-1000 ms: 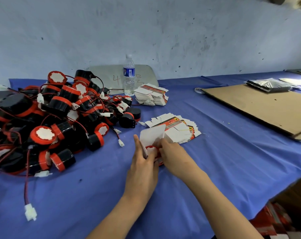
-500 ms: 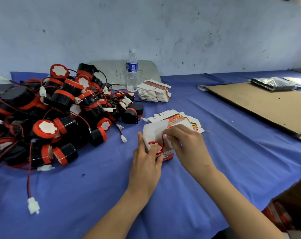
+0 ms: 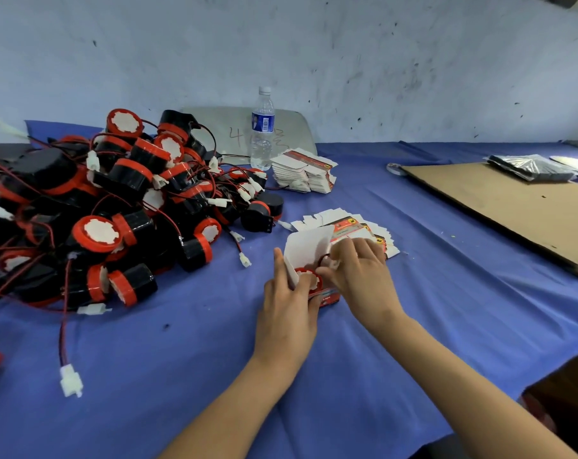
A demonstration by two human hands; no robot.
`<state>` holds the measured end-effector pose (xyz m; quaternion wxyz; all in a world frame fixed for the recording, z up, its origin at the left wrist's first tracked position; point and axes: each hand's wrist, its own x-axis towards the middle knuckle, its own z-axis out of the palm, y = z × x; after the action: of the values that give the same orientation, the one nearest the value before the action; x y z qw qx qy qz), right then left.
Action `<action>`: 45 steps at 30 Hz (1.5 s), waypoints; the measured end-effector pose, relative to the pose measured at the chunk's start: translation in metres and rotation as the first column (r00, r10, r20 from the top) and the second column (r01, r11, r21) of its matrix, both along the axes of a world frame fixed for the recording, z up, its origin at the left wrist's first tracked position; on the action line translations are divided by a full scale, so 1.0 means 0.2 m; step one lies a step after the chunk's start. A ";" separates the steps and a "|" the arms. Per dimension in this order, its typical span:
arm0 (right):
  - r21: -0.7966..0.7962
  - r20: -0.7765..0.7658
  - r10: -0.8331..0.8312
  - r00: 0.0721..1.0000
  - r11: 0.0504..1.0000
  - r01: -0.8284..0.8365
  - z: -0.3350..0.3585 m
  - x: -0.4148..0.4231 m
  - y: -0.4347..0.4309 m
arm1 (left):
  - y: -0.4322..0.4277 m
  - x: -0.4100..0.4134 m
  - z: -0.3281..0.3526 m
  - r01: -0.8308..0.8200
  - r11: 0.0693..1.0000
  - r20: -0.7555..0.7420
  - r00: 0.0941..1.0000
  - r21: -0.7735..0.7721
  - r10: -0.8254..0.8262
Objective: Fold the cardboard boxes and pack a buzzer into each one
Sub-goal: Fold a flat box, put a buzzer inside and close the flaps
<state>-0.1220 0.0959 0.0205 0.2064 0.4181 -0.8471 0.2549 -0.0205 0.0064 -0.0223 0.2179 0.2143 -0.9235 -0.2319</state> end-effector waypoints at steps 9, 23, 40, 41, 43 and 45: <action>-0.180 -0.437 -0.158 0.885 0.980 0.086 -0.16 -0.01 -0.04 | 0.00 0.00 0.00 0.002 1.000 -0.004 1.000 0.002 -0.002; 0.009 -0.339 -0.235 0.911 0.968 0.253 -0.19 0.06 0.01 | 0.01 0.01 -0.01 0.066 0.995 -0.134 0.989 0.074 -0.056; 0.212 0.139 -0.276 0.951 0.947 0.243 -0.15 0.16 0.01 | 0.00 0.02 -0.01 0.112 0.991 -0.222 0.971 0.079 -0.092; 0.212 0.166 -0.274 0.947 0.948 0.237 -0.15 0.17 0.01 | 0.00 0.03 -0.01 0.141 0.985 -0.252 0.961 0.098 -0.113; 0.209 0.241 -0.280 0.929 0.950 0.232 -0.13 0.17 -0.01 | -0.01 0.03 0.00 0.193 0.970 -0.329 0.935 0.150 -0.136; 0.241 0.279 -0.295 0.914 0.943 0.231 -0.12 0.16 -0.03 | -0.01 0.03 0.00 0.196 0.956 -0.373 0.922 0.218 -0.104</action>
<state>-0.0899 0.0899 -0.0045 0.0592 0.2730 -0.9393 0.1994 -0.0153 0.0052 -0.0215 0.3348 0.1226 -0.8453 -0.3979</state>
